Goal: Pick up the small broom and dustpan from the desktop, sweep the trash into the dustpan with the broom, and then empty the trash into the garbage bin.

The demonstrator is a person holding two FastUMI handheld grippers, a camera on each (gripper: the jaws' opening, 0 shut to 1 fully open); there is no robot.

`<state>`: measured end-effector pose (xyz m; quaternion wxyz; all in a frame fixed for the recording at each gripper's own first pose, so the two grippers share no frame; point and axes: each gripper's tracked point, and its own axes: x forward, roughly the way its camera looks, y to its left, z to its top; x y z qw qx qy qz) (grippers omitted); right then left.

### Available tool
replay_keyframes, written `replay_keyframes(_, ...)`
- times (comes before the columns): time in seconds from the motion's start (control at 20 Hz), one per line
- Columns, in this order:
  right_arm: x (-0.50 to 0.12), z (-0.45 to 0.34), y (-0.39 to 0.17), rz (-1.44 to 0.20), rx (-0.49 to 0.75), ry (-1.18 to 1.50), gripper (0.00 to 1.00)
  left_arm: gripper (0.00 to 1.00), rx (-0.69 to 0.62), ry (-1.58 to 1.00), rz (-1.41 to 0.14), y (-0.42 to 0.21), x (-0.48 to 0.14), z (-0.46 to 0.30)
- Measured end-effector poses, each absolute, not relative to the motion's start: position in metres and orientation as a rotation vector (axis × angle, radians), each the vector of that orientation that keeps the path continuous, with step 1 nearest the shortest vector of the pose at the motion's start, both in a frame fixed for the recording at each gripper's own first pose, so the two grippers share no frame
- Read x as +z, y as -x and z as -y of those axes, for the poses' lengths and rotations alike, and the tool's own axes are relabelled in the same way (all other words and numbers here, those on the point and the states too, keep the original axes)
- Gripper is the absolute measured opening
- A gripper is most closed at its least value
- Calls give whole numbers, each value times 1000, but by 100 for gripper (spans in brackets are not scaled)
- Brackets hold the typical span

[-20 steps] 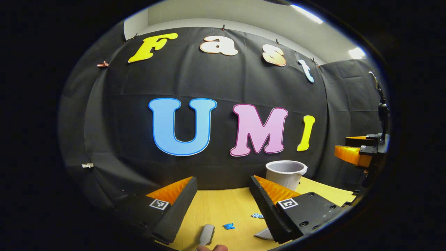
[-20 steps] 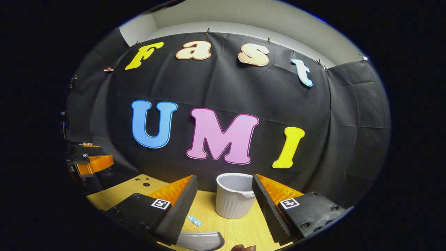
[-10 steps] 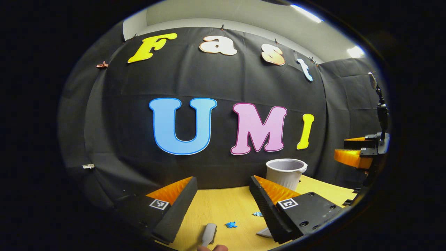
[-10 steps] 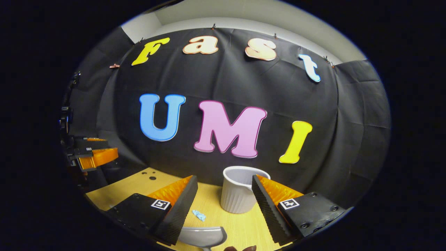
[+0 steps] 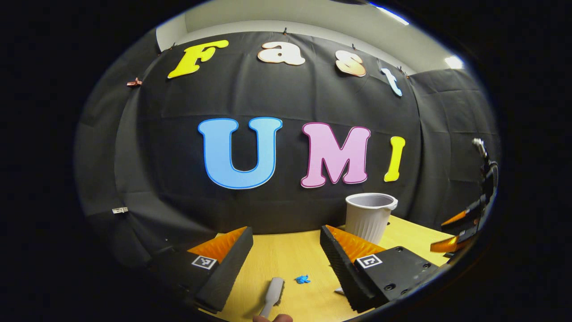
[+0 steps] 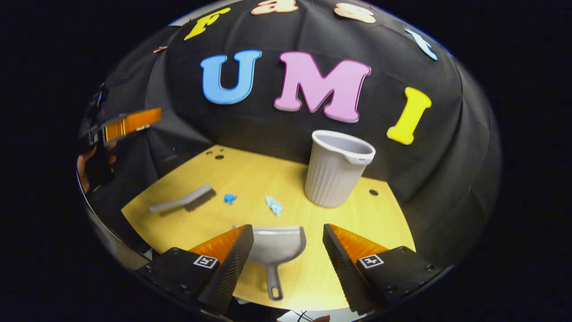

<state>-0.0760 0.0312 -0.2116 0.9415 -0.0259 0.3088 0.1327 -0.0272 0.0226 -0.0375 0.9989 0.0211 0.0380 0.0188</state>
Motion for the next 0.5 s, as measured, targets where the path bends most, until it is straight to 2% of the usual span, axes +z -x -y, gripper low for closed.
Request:
replay_keyframes(0.2,-288,-36,101,-854,315,42,97,98,57,-43,-88,33,-43,-30)
replay_keyframes(0.5,-367,-44,105,-1041,342,89,96,98,95,-41,-110,38,-50,-44)
